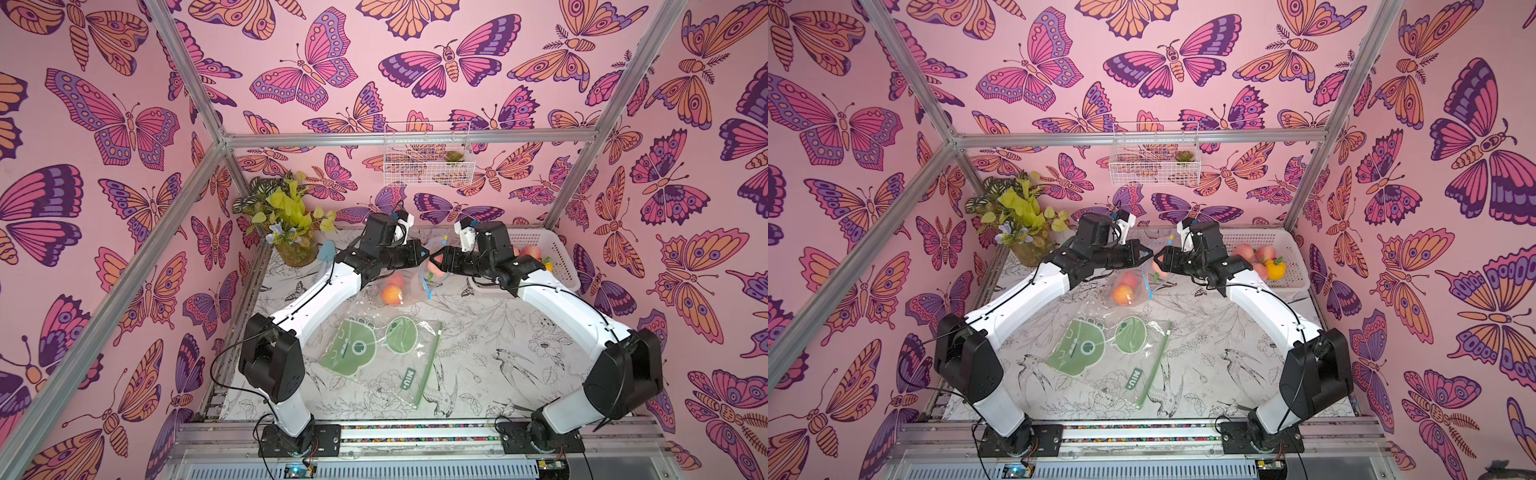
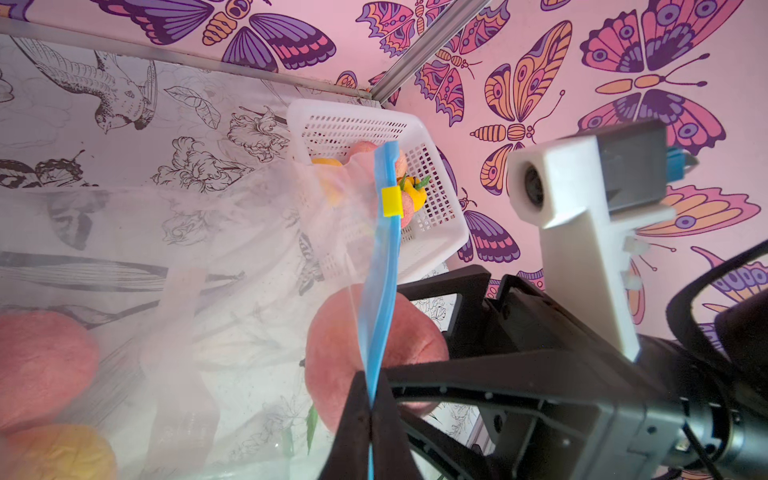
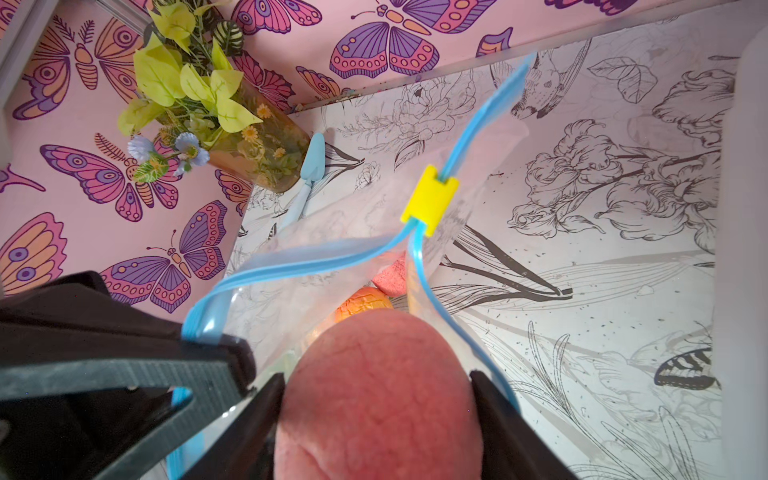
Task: Place the peach in a zip-top bag and seal the zipper
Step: Place the peach in the zipper food storage bag.
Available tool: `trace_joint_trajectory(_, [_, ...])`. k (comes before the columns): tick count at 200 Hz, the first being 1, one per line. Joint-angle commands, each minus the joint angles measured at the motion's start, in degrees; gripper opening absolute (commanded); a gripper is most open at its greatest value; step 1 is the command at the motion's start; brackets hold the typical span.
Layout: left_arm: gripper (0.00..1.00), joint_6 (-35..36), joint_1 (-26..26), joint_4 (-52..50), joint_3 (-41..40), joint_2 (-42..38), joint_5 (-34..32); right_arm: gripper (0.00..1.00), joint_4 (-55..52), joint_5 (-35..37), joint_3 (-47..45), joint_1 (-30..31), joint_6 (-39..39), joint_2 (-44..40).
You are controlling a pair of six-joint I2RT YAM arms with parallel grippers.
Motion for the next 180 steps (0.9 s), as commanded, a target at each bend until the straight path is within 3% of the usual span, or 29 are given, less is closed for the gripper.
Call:
trace_joint_trajectory(1, [0.00, -0.28, -0.07, 1.54, 0.62, 0.85, 1.54, 0.69, -2.18, 2.18, 1.95, 0.33, -0.64, 0.71])
trace_joint_trajectory(70, [0.00, -0.19, -0.07, 1.60, -0.18, 0.38, 0.45, 0.83, 0.79, -0.03, 0.99, 0.34, -0.05, -0.36])
trace_joint_trajectory(127, [0.00, 0.07, -0.07, 1.48, -0.96, -0.53, -1.15, 0.84, 2.35, 1.27, -0.39, 0.34, -0.96, -2.65])
trace_joint_trajectory(151, [0.00, 0.25, -0.07, 1.39, -1.40, -1.09, -2.42, 0.83, 2.95, 5.33, -2.11, 0.34, -1.58, -4.72])
trace_joint_trajectory(180, [0.00, 1.00, -0.07, 1.13, -1.67, -1.47, -3.05, 0.82, 3.23, 15.91, -5.71, 0.33, -0.74, -8.59])
